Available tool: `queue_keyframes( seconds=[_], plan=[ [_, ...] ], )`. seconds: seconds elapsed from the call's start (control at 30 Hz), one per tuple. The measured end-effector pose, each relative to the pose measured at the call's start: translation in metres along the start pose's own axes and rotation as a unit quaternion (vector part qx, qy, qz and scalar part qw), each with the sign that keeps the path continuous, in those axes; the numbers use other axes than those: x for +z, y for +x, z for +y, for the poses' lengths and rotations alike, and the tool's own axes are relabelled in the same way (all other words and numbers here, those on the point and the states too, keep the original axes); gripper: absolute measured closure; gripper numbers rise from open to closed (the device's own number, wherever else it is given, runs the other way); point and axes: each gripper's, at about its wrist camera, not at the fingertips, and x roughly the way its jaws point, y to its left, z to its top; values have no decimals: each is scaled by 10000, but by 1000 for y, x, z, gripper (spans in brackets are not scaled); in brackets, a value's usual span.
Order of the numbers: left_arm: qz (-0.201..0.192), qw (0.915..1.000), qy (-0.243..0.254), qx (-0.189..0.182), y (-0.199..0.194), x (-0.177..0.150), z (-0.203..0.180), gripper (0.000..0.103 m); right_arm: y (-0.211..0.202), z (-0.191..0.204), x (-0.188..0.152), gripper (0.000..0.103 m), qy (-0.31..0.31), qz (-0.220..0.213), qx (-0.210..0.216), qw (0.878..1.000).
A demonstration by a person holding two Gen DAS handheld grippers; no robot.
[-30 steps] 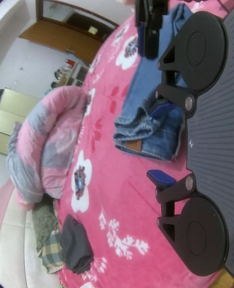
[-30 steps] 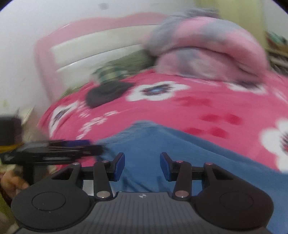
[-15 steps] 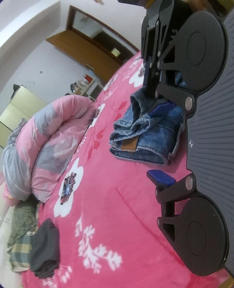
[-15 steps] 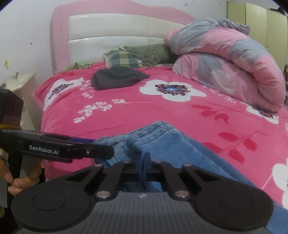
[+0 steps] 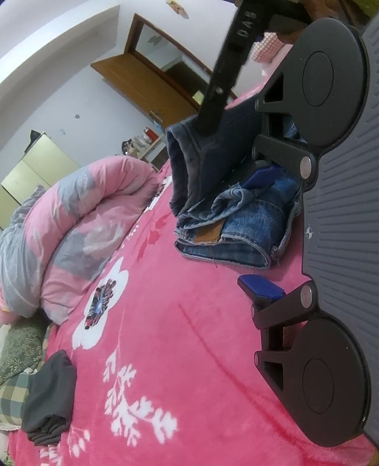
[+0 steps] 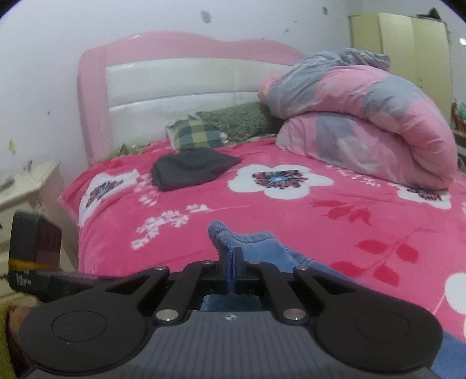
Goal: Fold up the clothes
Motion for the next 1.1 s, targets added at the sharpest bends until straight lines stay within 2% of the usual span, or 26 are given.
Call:
queue_keyframes(
  seconds=[0.23, 0.37, 0.43, 0.5, 0.6, 0.67, 0.73, 0.83, 0.93, 1.0, 1.07, 1.1],
  plan=[
    [15, 9998, -190, -58, -1, 2, 7, 38, 28, 10, -25, 102, -69, 378, 175, 9991],
    [-122, 9977, -661, -120, -13, 4, 20, 39, 33, -8, -35, 98, 721, 393, 497, 9954],
    [-291, 9969, -737, 36, -25, 5, 22, 39, 30, -21, -37, 91, 1224, 387, 718, 9891],
    [-468, 9961, -707, 234, -38, 9, 20, 39, 19, -30, -40, 74, 1602, 307, 829, 9831],
    [-716, 9962, -432, 235, -51, 22, -1, 39, -13, -38, -51, 69, 1782, 30, 756, 9811],
    [-732, 9973, -32, 22, -46, 33, -30, 39, -37, -44, -64, 69, 1941, -104, 628, 9789],
    [-659, 9968, 410, -186, -31, 37, -62, 39, -64, -53, -79, 69, 2132, -232, 400, 9759],
    [-300, 9941, 1036, -127, 4, 34, -103, 41, -114, -72, -101, 69, 2274, -459, -373, 9720],
    [195, 9878, 1508, 328, 44, 23, -121, 52, -162, -99, -114, 72, 2272, -679, -1271, 9631],
    [500, 9829, 1562, 832, 64, 17, -115, 59, -192, -117, -119, 74, 2230, -804, -1860, 9535],
    [604, 9777, 1611, 1202, 74, 12, -107, 64, -212, -136, -123, 75, 2182, -893, -2378, 9423],
    [585, 9775, 1611, 1232, 73, 12, -105, 64, -221, -143, -127, 75, 2244, -938, -2492, 9374]
  ],
)
